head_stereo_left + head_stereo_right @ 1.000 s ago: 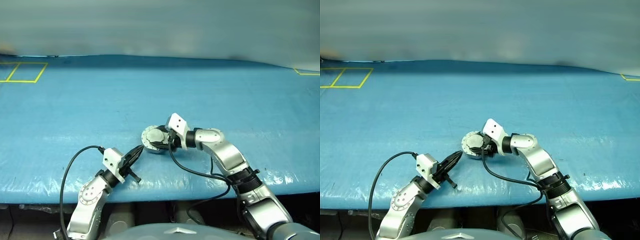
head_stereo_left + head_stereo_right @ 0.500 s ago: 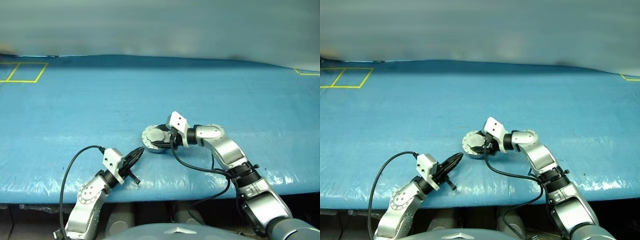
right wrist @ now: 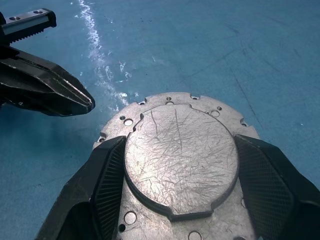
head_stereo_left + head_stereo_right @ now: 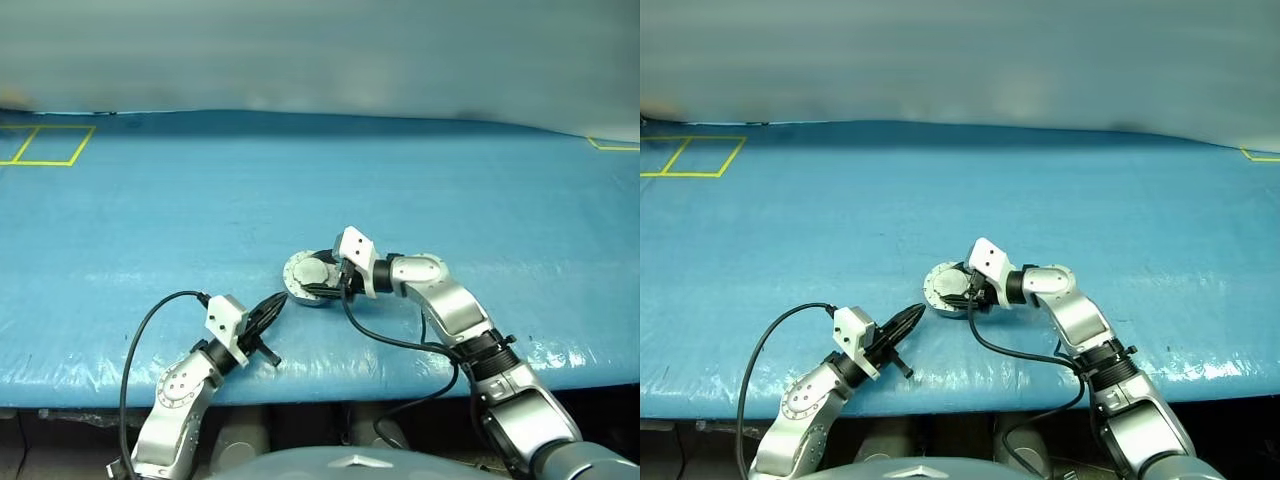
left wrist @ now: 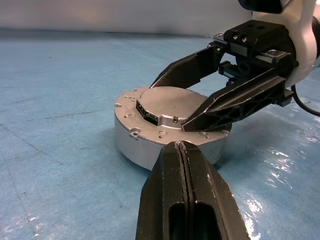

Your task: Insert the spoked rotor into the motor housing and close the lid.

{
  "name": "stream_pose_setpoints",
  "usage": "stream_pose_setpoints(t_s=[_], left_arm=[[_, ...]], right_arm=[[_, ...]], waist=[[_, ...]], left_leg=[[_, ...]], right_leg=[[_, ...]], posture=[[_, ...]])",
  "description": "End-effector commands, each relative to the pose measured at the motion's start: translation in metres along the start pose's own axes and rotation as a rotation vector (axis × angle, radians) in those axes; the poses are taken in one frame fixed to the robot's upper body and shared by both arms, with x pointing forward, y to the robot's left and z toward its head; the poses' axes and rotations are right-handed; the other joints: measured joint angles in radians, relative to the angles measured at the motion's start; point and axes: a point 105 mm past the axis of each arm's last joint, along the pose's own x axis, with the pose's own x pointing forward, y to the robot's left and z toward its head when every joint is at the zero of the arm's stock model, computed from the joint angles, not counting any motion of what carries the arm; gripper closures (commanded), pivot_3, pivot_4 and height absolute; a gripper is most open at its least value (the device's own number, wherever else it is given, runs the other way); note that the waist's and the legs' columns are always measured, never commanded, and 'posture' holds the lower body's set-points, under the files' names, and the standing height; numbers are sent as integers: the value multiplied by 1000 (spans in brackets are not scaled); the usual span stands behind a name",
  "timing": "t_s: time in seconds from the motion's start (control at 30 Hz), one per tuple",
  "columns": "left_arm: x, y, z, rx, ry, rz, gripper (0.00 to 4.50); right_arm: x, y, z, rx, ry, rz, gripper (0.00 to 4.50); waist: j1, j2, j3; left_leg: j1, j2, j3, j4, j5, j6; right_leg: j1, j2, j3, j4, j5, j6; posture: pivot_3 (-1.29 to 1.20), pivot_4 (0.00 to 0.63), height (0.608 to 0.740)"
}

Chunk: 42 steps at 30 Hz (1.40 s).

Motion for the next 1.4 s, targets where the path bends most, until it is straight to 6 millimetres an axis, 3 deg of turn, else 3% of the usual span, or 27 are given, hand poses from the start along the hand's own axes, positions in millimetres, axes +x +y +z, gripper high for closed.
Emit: stream_pose_setpoints(t_s=[0.03, 0.2, 0.33, 0.7, 0.9, 1.4], left_arm=[[11, 8, 29, -27, -84, 51, 4500], [23, 17, 45, -132, -57, 63, 4500], [34, 18, 45, -269, 65, -6, 4500], [53, 18, 35, -327, 284, -89, 4500], [55, 19, 24, -269, 363, -70, 4500], [47, 27, 22, -263, 362, -5, 4500]], right_arm=[[3, 6, -14, 36, 49, 2, 1475], [2, 9, -15, 40, 54, 9, 1475], [3, 10, -16, 41, 54, 8, 1475], [4, 12, -13, 41, 51, 9, 1475], [2, 12, -14, 44, 53, 1, 1475], [4, 17, -17, 58, 57, 6, 1475]], waist=[[0, 0, 0], [-1, 0, 0], [-1, 0, 0], [-1, 0, 0], [0, 0, 0], [1, -1, 0]], left_leg=[[0, 0, 0, 0, 0, 0], [0, -4, 0, 0, 1, 0], [0, -4, -2, -1, 1, 0], [0, -5, -3, -1, 1, -1], [0, -5, -3, -2, 1, -2], [0, -6, -4, -3, 1, -2]], right_leg=[[0, 0, 0, 0, 0, 0], [0, 2, 0, 0, 1, 0], [0, 3, -1, 0, 3, 5], [0, 3, -1, 0, 4, 5], [0, 3, -1, 0, 4, 4], [1, 2, -1, -1, 4, 3]], posture=[[0, 150, 740], [0, 150, 740], [0, 150, 740], [0, 150, 740], [0, 150, 740], [0, 150, 740]])
